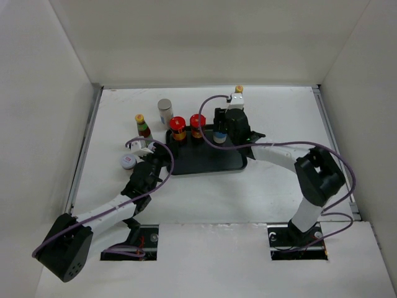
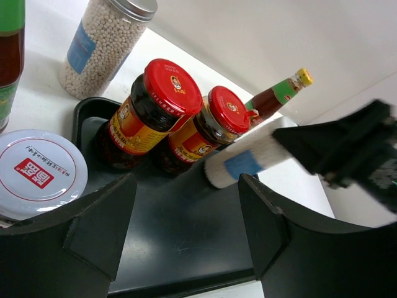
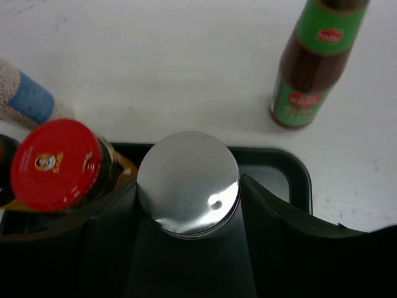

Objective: Organize the condiment bottles

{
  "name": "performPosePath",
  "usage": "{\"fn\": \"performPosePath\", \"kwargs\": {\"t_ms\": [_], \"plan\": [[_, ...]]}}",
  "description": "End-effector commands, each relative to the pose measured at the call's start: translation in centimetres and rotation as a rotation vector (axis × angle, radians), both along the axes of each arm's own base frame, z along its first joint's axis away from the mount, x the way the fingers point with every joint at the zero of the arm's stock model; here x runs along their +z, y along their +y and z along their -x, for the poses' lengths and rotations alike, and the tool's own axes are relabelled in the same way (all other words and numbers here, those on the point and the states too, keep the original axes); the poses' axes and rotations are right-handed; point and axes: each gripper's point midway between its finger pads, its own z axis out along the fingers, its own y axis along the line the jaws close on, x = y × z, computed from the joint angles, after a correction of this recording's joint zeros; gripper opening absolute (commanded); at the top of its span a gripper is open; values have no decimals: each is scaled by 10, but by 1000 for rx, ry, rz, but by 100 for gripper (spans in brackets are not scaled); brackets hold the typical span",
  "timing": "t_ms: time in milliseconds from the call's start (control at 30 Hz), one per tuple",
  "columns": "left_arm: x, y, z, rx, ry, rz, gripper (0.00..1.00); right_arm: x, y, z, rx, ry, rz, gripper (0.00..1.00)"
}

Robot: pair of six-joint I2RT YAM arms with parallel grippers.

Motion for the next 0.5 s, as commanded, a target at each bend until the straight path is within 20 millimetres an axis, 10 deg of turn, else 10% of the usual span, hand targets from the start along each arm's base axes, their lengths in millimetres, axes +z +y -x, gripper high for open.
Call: {"fn": "performPosePath", "kwargs": {"t_ms": [0, 200, 467], "plan": [[31, 3, -3, 17, -88, 44, 66, 65, 34, -25, 15, -177, -146, 61], [33, 5, -2, 17, -94, 48, 66, 50, 37, -22, -19, -152, -99, 98], [34, 5, -3, 15, -95, 47, 66, 111, -11, -5, -54, -242, -166, 100]]}}
